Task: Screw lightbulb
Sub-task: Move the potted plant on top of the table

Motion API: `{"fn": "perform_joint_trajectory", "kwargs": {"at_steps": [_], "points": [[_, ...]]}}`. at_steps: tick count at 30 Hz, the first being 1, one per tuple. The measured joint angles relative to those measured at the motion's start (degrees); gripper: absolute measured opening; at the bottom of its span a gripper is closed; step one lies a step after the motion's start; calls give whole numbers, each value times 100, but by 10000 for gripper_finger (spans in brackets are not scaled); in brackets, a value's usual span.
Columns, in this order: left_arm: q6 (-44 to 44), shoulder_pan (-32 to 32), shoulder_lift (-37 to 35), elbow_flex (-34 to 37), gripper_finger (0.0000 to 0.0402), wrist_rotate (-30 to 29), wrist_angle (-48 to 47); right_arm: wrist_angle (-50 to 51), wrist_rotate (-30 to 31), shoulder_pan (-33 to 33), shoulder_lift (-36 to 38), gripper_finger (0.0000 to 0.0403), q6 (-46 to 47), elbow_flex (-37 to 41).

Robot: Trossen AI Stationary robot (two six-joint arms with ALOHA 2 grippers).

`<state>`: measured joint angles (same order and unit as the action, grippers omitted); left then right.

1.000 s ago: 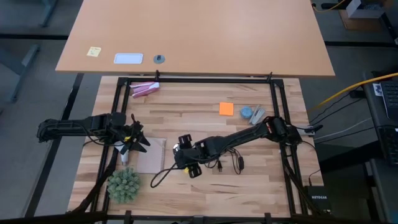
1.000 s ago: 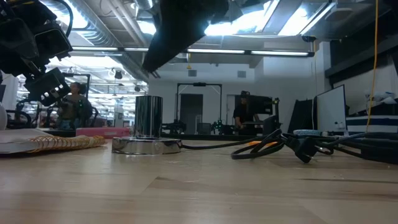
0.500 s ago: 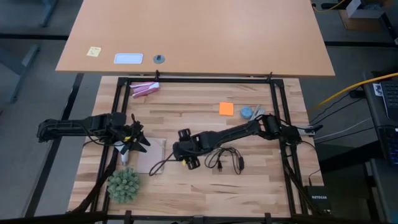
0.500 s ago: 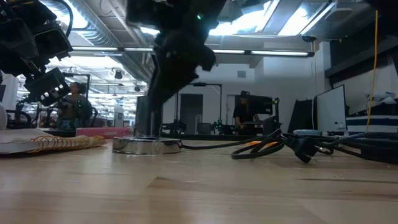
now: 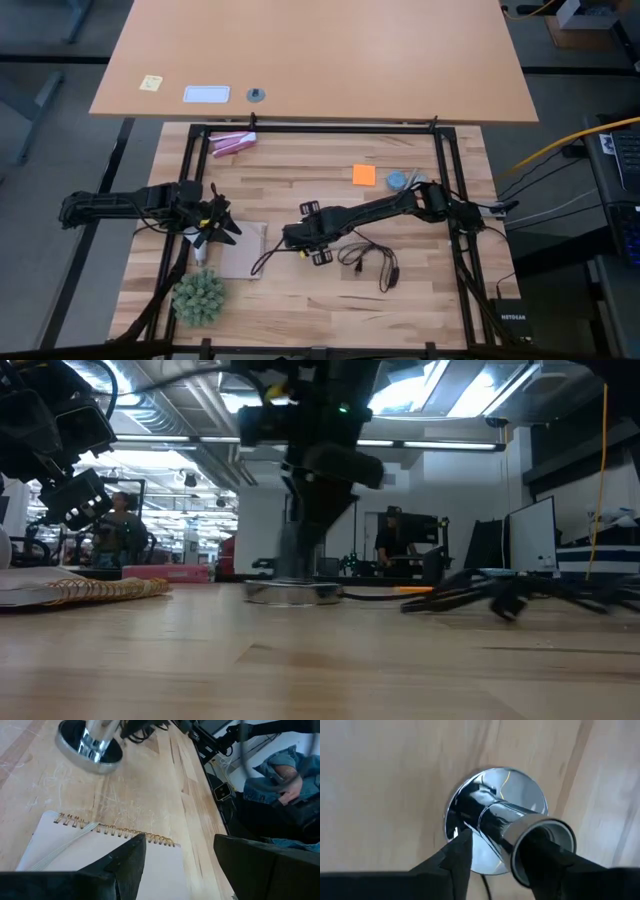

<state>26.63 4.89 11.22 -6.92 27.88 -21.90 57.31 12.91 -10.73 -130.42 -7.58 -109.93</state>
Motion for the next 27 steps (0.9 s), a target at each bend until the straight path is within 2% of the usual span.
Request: {"fn": "perform_joint_trajectory", "kwargs": {"at_steps": [7, 13, 27], "points": [[0, 0, 2, -2, 224, 0, -1, 805, -6, -6, 8, 123, 322, 0], [1, -1, 2, -2, 224, 0, -1, 935, -26, -10, 8, 104, 352, 6], [0, 0, 0, -2, 224, 0, -1, 732, 217, -19, -3, 107, 479, 22]]}}
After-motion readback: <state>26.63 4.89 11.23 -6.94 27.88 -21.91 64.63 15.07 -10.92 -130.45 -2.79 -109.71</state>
